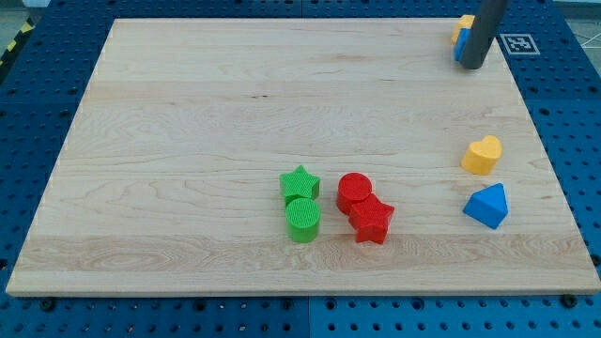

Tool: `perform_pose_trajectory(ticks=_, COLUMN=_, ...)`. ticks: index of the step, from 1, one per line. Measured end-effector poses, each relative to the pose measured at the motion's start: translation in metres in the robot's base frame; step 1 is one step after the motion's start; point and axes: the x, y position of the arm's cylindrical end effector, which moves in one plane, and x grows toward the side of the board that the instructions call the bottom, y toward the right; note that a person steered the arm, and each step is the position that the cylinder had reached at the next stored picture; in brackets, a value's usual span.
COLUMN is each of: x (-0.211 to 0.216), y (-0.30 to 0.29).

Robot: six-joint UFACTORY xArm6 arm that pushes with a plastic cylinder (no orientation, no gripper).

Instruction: Push blue triangle along with yellow heart towards center right

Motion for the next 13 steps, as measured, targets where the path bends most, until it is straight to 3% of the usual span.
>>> perform_pose_trajectory(ticks=4, x=0.101, y=-0.031)
perform_pose_trajectory(ticks=6, x=0.120, y=-0.066)
perform_pose_trajectory(ticks=9, x=0.253, y=-0.085)
perform_pose_trajectory(ticks=10, x=0.280, y=-0.081)
perform_pose_trajectory(ticks=13, x=0.259, y=-0.065)
